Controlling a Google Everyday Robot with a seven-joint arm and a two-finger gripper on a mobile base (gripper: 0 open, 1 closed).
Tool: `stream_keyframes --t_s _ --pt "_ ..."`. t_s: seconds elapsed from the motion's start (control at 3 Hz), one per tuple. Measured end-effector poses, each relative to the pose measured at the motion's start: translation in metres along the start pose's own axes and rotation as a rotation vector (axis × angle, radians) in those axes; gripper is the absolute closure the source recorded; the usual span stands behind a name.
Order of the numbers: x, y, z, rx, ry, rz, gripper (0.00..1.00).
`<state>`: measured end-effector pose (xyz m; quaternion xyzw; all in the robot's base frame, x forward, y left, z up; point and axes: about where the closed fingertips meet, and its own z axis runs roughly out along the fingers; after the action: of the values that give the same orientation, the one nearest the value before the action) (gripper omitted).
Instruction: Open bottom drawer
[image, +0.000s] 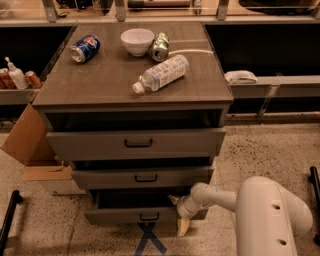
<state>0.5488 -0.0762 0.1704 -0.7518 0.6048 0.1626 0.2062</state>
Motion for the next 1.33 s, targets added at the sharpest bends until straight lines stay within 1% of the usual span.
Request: stream_keyframes --t_s 0.33,0.67,1.33 --pt "-0.001 0.021 0.015 -0.07 0.004 0.015 0.0" --pt "-0.004 0.039 0.018 -0.109 0.013 0.028 0.25" --pt "-0.008 0.038 0.012 -0.108 0.013 0.028 0.73"
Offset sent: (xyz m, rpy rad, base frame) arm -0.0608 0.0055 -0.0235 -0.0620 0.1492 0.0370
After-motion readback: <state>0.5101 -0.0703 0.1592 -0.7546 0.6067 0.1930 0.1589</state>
